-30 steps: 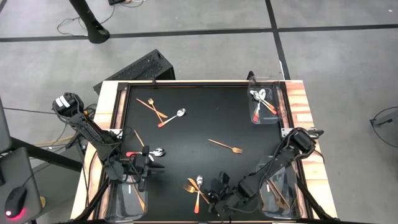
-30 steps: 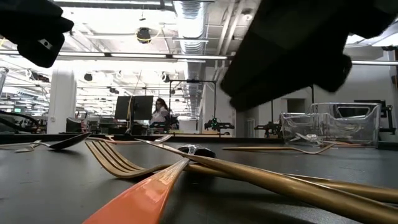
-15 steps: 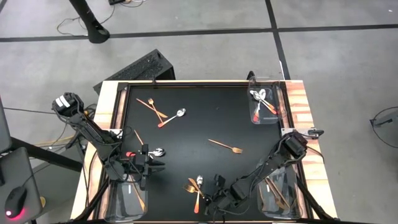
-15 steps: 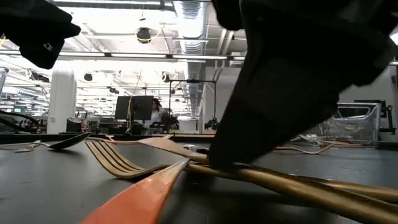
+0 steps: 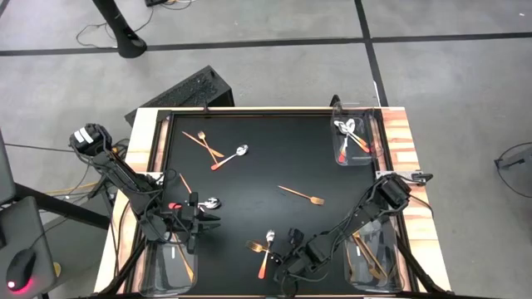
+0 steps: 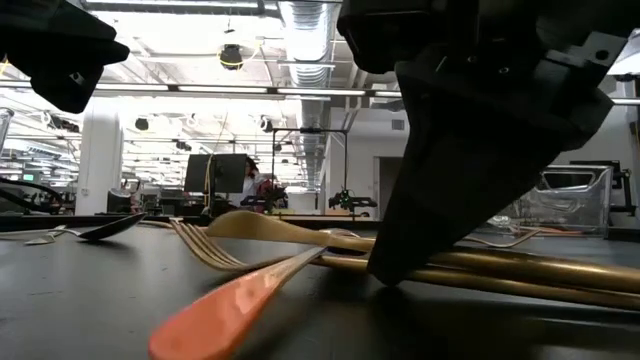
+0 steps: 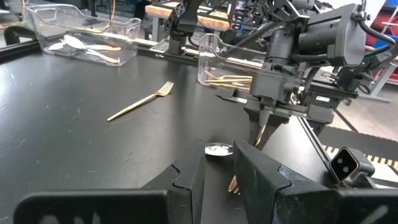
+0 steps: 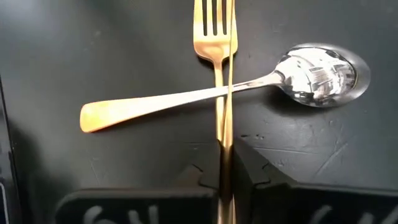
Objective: Sort silverware by color (type)
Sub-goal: Put the gold table knife into the bottom left transparent bin
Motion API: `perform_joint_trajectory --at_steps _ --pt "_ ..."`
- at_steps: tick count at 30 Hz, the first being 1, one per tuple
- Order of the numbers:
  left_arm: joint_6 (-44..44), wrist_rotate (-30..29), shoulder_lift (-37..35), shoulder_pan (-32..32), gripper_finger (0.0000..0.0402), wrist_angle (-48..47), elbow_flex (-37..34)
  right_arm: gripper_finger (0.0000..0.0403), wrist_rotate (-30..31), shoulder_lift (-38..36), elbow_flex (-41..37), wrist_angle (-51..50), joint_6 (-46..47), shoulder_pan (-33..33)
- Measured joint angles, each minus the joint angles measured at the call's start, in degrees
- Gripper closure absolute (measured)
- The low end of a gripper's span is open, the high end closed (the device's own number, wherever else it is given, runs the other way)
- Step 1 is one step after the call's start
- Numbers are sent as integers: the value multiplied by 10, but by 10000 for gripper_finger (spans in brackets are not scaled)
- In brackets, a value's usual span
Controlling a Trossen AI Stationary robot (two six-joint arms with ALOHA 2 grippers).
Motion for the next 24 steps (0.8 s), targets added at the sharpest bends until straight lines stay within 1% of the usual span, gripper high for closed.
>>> perform_joint_trajectory --at_steps 4,7,9,11,16,20,24 --pt "-3 0 0 0 331 0 0 381 6 2 22 -33 -4 0" --pt "-4 -1 0 0 331 2 0 378 38 2 49 -80 -2 0" --pt "-8 -6 0 1 331 4 0 368 66 2 69 -116 -2 1" --pt "-11 -7 0 1 331 4 0 356 78 2 86 -149 -2 1" --pt "-19 -7 0 1 331 4 0 337 79 2 91 -168 0 -5" --pt "-23 -7 0 1 331 5 0 333 70 2 75 -219 46 -10" --pt "-29 2 0 1 331 3 0 332 57 2 70 -244 63 -11"
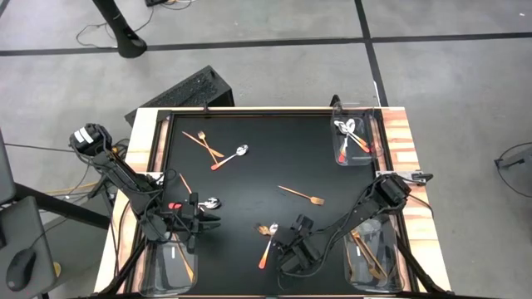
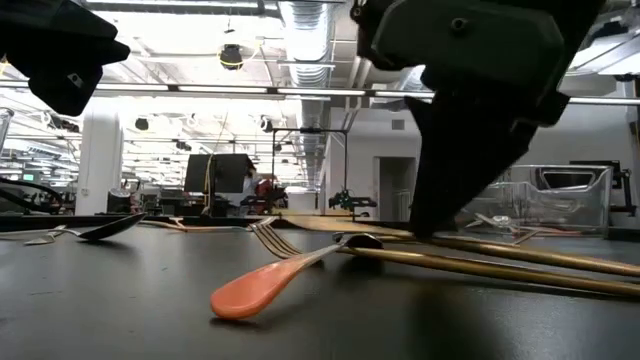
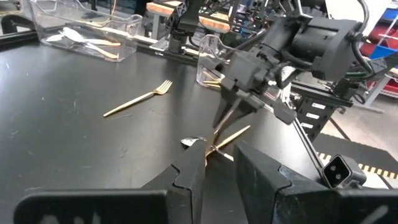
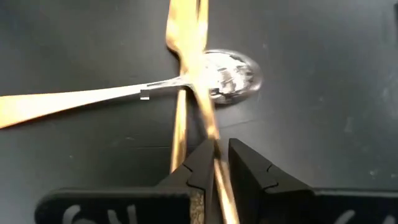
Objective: Sort silverware by color (type)
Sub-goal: Put the gold table knife into the bottom left transparent bin
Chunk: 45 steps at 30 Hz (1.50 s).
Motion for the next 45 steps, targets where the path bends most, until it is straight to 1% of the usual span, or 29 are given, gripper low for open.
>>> perform_joint_trajectory --at_steps 7,11,16,26,34,38,42,45 --pt "0 0 0 0 331 -3 0 331 -7 0 0 -57 19 1" --pt "0 0 0 0 331 -3 0 330 -7 0 0 -57 17 0" --pt "0 -1 0 0 330 -4 0 330 -38 0 0 -63 10 0" --pt "0 -1 0 0 331 -7 0 330 -65 -1 -6 -59 -17 0" --pt "-1 -1 0 0 331 -10 0 329 -68 -1 -7 -60 -35 0" --pt "-11 -1 0 0 331 -10 0 305 -77 0 -8 -62 -38 -1" --pt "-12 -7 0 0 331 -10 0 273 -113 0 -8 -50 -79 -1" --pt "-12 -12 0 0 331 -10 0 259 -115 0 -8 -46 -89 -1"
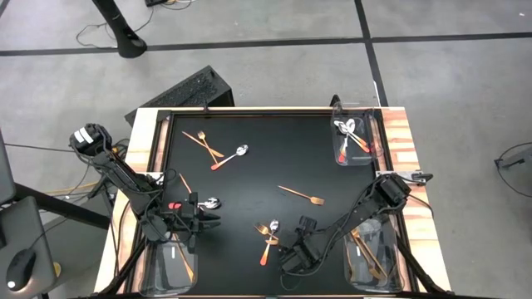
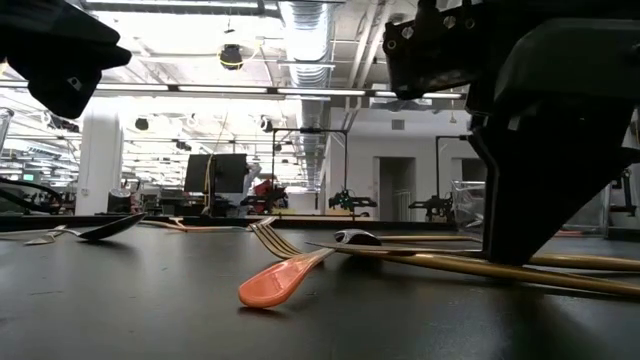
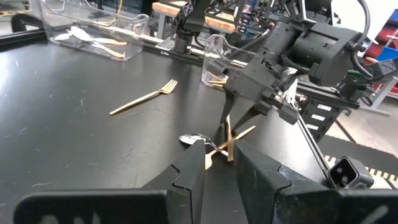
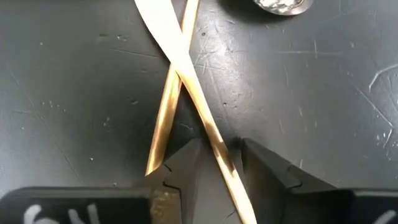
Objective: Sort silverware by color (type)
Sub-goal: Put the gold table knife into the bottom left transparent bin
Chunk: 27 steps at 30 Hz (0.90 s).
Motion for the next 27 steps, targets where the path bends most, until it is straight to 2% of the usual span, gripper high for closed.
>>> perform_joint_trajectory --at_steps 3,8,11,14,16,21,24,27 --pt "0 -7 0 0 331 0 0 261 0 0 0 0 -2 -4" --pt "0 -15 0 0 331 0 0 291 0 0 1 2 -11 -11" --pt "0 -14 0 0 331 1 0 324 -1 0 1 2 -15 -17" --pt "0 -14 0 0 331 0 0 375 3 0 1 1 -4 -24" --pt "3 -18 0 0 331 0 0 388 12 -4 1 -3 -1 -28" --pt "39 -29 0 17 311 1 0 388 59 -31 1 -16 5 -44" --pt "52 -42 0 45 282 0 0 390 120 -66 0 -22 5 -61" --pt "69 -19 0 88 249 0 0 391 197 -102 1 3 -13 -76"
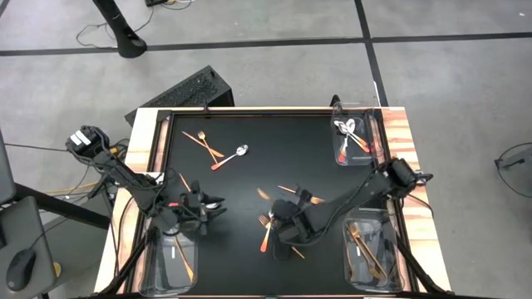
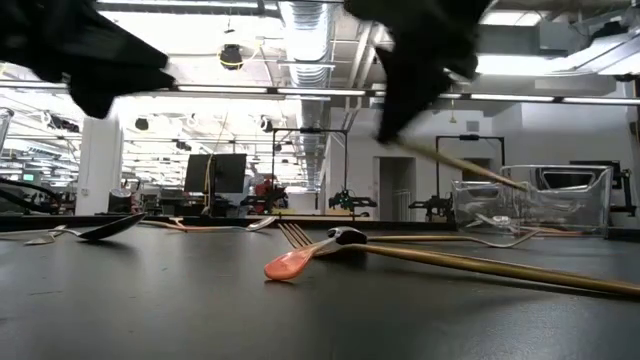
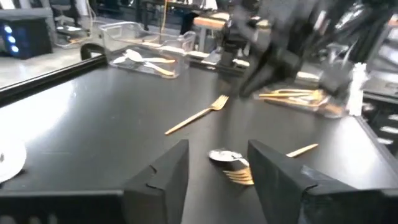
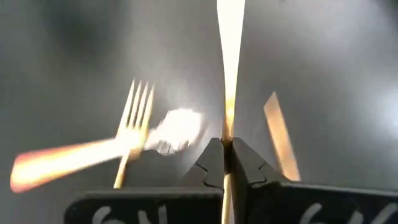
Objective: Sort silverware by color (type)
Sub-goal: Put the gold table knife into the bottom left transparent bin
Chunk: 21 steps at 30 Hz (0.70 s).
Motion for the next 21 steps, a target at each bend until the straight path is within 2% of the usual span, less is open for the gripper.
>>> perform_joint_trajectory --at_steps 4,9,13,16,21 --pt "49 88 0 74 213 2 0 392 44 -26 1 87 -76 -15" --pt "146 226 0 143 204 63 0 392 34 -28 0 181 -176 -29" --pt "216 313 0 177 207 119 0 392 8 -28 0 219 -234 -40" --pt "245 359 0 203 207 128 0 392 -46 -28 0 268 -290 -48" --pt "260 398 0 241 208 113 0 392 -201 -28 0 358 -391 -80"
